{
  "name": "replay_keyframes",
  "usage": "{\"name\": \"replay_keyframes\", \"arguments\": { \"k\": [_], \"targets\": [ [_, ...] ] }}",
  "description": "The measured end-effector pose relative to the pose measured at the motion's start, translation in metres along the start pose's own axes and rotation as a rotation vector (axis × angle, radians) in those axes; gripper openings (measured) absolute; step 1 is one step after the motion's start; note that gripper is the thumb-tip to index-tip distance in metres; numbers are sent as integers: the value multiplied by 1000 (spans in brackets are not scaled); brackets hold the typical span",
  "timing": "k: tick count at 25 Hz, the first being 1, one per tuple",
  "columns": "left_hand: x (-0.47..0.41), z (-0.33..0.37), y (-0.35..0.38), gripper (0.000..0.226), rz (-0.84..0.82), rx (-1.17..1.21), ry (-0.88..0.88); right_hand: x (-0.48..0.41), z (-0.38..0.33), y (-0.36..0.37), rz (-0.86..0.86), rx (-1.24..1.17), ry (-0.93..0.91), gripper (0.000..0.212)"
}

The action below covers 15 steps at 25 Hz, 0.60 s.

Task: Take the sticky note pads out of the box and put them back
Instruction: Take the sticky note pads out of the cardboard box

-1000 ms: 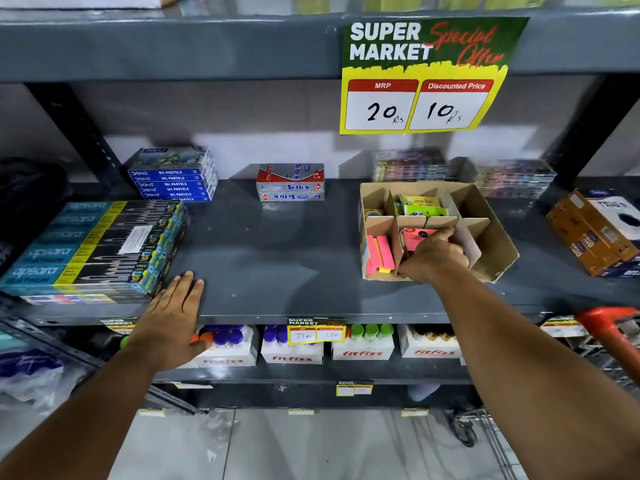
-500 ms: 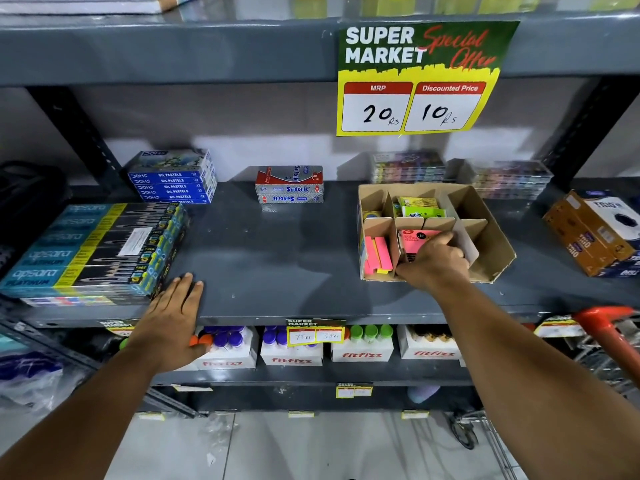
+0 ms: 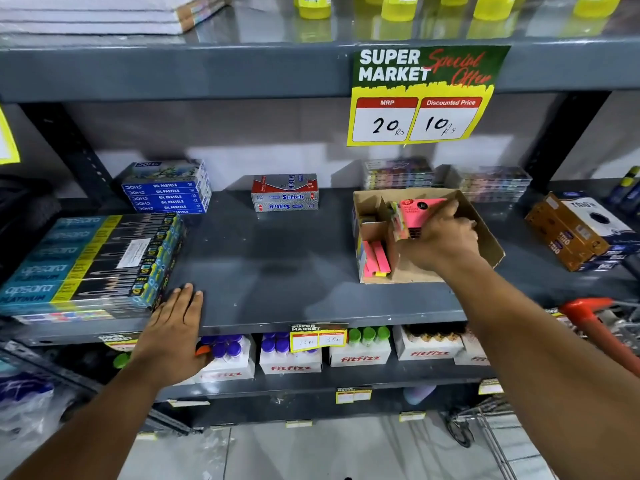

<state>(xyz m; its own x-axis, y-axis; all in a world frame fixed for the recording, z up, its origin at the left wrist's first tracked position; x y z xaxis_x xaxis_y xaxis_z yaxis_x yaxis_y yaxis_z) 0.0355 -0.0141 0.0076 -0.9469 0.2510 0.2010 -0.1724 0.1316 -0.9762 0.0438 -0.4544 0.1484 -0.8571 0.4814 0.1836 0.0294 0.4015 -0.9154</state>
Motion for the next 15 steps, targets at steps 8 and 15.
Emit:
{"name": "replay_keyframes", "arguments": {
  "k": [8,15],
  "targets": [
    [2,5,-7,121,-48,46,-23,29,-89,10,16,-42,-168,111],
    [3,4,-10,123,-60,66,14,57,-130,80,-105,-82,-149,118]
  ]
}}
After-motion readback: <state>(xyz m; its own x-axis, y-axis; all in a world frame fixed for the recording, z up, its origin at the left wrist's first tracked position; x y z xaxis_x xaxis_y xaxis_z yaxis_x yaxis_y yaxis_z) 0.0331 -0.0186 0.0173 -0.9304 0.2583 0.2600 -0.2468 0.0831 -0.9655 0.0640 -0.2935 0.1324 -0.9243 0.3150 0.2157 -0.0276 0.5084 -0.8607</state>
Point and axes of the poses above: each hand's wrist, its own x-axis away from the middle knuckle, its own y-axis out of the palm, z = x × y, the point moved 4 cm from there along -x, towards the middle knuckle, and after that the axes turned 8 degrees about -z, right-handed, at the moved point
